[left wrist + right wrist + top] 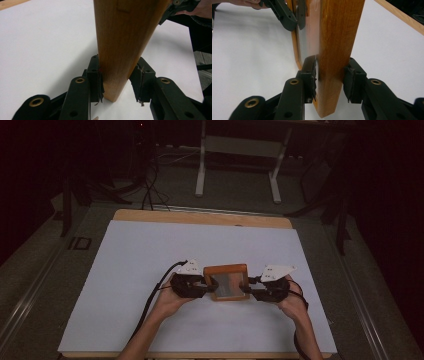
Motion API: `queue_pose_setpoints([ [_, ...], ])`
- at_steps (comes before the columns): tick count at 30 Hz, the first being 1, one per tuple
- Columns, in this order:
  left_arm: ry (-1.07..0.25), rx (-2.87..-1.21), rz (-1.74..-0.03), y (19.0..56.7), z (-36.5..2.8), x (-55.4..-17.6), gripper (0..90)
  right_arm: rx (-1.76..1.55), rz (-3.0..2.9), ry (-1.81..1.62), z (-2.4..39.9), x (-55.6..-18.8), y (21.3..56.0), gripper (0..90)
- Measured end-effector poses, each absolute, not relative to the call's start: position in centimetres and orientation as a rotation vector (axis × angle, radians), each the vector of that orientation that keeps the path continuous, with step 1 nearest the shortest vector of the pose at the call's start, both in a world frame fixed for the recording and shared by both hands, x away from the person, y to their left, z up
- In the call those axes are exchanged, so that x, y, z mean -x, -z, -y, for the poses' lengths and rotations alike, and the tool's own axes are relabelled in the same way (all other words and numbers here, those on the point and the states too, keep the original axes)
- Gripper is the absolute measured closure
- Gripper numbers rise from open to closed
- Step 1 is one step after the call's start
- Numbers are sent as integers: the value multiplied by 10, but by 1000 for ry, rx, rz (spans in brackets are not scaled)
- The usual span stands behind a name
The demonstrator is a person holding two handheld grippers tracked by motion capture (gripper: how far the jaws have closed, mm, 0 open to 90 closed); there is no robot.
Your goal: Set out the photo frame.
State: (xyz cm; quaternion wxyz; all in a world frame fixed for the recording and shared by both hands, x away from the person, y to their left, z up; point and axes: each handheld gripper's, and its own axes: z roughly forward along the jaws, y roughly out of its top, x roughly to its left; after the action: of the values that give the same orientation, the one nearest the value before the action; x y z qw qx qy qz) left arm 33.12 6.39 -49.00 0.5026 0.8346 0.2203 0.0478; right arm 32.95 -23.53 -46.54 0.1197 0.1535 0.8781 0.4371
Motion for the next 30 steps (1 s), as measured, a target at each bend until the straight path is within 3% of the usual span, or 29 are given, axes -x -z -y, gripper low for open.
queue_pose_setpoints([
  [30, -79, -1941, -717, 487, -116, -324, 612, -638, -2577, -1514, 191, -337, 489, 645],
])
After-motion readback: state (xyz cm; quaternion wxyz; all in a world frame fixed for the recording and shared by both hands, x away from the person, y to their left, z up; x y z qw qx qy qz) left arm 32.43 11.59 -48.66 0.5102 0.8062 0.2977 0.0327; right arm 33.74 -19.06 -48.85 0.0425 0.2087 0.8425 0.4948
